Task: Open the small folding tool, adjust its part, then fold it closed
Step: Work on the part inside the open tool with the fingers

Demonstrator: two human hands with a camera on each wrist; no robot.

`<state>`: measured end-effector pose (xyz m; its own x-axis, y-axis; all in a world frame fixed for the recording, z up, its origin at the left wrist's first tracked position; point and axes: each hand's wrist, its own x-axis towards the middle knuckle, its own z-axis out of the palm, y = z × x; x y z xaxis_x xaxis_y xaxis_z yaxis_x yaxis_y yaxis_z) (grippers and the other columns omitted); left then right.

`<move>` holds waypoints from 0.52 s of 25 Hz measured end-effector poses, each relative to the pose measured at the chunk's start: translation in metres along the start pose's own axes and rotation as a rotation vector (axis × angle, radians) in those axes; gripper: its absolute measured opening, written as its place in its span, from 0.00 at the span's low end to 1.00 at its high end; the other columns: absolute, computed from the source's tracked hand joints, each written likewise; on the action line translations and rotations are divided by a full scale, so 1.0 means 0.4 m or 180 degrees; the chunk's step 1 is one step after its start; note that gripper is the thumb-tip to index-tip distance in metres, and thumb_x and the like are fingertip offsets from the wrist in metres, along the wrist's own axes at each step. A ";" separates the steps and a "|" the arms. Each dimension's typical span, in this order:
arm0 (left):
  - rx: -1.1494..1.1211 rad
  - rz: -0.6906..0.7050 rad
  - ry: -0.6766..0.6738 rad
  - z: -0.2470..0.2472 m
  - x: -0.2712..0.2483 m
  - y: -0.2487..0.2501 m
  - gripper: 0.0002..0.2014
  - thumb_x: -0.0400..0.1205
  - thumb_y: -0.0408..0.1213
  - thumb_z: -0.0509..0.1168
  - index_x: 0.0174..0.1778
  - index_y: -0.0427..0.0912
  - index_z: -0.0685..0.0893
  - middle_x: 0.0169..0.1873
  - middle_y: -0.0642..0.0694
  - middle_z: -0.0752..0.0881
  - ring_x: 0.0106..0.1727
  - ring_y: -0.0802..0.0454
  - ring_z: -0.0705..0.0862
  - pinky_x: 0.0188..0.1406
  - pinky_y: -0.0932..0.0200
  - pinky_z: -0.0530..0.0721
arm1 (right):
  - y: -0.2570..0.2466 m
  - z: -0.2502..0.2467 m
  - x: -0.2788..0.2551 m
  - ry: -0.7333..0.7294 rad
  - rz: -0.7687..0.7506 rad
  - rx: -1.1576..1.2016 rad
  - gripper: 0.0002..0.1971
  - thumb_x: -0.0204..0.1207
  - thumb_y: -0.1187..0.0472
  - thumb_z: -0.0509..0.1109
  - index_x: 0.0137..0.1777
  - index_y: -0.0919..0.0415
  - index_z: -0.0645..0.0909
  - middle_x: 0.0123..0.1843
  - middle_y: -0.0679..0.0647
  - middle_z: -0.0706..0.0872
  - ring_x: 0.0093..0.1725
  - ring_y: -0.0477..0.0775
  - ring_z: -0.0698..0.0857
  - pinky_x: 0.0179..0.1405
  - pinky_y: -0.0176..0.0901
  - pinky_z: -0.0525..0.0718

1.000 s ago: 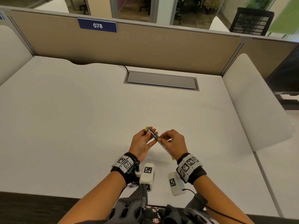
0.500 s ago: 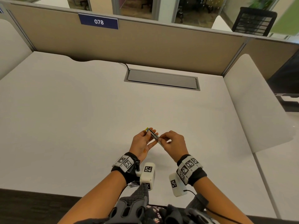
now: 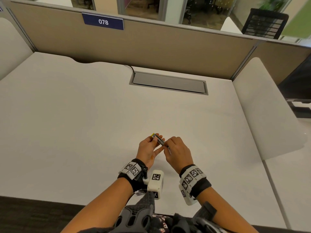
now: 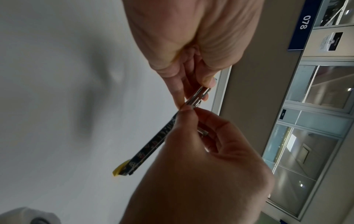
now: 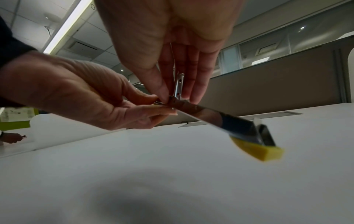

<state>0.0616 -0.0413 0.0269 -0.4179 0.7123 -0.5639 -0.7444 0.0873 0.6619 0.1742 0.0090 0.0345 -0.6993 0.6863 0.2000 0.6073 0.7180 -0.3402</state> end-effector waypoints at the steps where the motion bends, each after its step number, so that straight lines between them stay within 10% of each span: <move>1: 0.0006 0.0011 0.0024 0.000 0.001 -0.001 0.12 0.86 0.30 0.56 0.61 0.34 0.82 0.50 0.41 0.88 0.53 0.46 0.86 0.50 0.50 0.87 | -0.002 0.004 0.000 0.0022 -0.0014 -0.0038 0.02 0.70 0.66 0.73 0.40 0.63 0.82 0.38 0.55 0.84 0.38 0.57 0.82 0.22 0.45 0.83; 13: -0.0094 -0.0004 0.0234 -0.010 0.006 -0.001 0.09 0.85 0.31 0.59 0.55 0.35 0.83 0.50 0.40 0.87 0.56 0.44 0.86 0.47 0.50 0.87 | -0.022 0.021 0.004 -0.0096 -0.0425 -0.0554 0.08 0.59 0.71 0.77 0.35 0.61 0.81 0.31 0.54 0.87 0.39 0.55 0.84 0.27 0.40 0.83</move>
<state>0.0588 -0.0423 0.0234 -0.4532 0.6591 -0.6002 -0.7595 0.0670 0.6470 0.1645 0.0027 0.0304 -0.7872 0.5819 0.2043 0.5627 0.8132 -0.1484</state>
